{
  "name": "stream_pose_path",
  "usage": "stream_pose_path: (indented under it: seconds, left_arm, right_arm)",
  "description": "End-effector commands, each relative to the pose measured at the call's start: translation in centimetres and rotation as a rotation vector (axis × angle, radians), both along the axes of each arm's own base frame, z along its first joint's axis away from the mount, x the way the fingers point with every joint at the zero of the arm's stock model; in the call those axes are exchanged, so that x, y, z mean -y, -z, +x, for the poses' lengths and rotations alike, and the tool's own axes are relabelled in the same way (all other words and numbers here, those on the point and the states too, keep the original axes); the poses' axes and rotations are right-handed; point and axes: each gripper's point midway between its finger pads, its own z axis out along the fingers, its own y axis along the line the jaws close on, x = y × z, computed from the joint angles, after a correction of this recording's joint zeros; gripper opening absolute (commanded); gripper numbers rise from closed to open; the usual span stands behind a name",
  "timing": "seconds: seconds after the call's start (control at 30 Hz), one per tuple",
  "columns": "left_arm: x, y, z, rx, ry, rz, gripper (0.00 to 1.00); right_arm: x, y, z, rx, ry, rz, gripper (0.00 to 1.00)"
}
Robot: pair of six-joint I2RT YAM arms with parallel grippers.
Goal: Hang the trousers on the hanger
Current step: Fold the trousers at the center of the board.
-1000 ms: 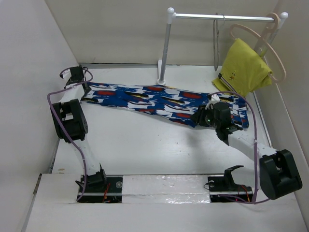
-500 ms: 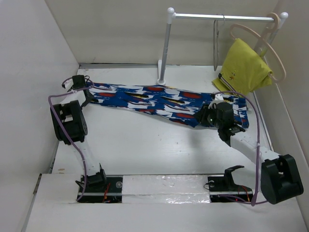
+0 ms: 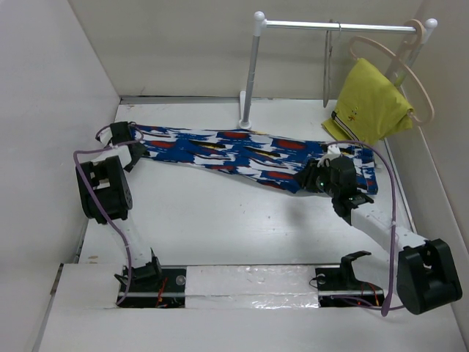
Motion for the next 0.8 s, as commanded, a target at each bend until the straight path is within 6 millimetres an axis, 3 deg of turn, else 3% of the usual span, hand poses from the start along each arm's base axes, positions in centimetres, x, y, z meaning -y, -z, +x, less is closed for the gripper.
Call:
stream_pose_path:
  seconds: [0.0, 0.03, 0.07, 0.33, 0.47, 0.63, 0.77]
  left_arm:
    - [0.2, -3.9, 1.9, 0.162, -0.006, -0.023, 0.59]
    - [0.2, -3.0, 1.9, 0.134, -0.008, -0.035, 0.60]
    - [-0.1, -3.6, 2.7, 0.144, -0.015, -0.029, 0.60]
    - [-0.7, -0.7, 2.2, 0.047, -0.042, -0.019, 0.53]
    - [-1.0, -0.4, 2.6, 0.029, -0.042, -0.013, 0.35]
    - [-1.2, 0.0, 3.2, 0.034, -0.052, -0.014, 0.30]
    - [-0.7, 0.6, 3.6, 0.039, -0.035, -0.037, 0.14]
  right_arm:
    - [-0.7, -0.9, 0.6, 0.046, -0.027, 0.004, 0.37]
    - [-0.7, -0.9, 0.6, 0.047, -0.027, 0.002, 0.38]
    - [-1.0, -0.7, 0.6, 0.041, -0.035, -0.002, 0.37]
    - [-0.8, -0.4, 0.8, 0.033, -0.025, -0.015, 0.38]
    - [-0.6, 0.0, 0.9, 0.021, -0.009, -0.016, 0.38]
    - [-0.3, -0.1, 0.9, 0.028, 0.007, -0.016, 0.38]
    - [0.2, 0.3, 1.2, 0.016, 0.035, -0.019, 0.37]
